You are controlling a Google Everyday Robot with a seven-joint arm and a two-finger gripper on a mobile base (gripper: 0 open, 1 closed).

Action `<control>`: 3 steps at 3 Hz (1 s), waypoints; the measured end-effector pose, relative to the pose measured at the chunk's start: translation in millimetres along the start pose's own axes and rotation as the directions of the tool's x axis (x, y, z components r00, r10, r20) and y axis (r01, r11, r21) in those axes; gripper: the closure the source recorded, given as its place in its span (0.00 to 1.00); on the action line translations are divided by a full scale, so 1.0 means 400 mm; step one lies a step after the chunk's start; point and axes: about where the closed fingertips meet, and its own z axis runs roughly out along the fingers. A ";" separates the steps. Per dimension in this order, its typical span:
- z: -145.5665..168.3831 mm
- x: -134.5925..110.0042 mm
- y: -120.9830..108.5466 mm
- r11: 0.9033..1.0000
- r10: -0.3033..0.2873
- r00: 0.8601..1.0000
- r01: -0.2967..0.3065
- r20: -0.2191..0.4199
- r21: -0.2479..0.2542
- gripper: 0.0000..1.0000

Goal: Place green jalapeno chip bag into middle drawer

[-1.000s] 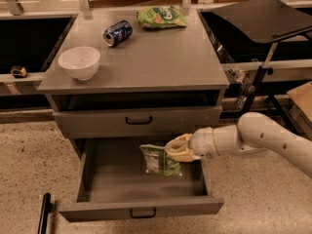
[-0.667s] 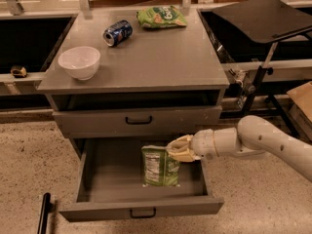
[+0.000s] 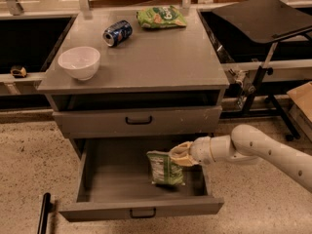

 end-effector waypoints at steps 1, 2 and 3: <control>0.032 0.056 -0.015 1.000 0.005 0.999 -0.006 -0.054 -0.017 0.82; 0.034 0.059 -0.014 1.000 0.005 0.998 -0.006 -0.057 -0.019 0.59; 0.034 0.059 -0.014 1.000 0.005 0.998 -0.006 -0.057 -0.019 0.34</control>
Offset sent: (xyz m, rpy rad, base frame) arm 0.0048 -0.0007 -0.0232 -0.0441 0.0215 0.0118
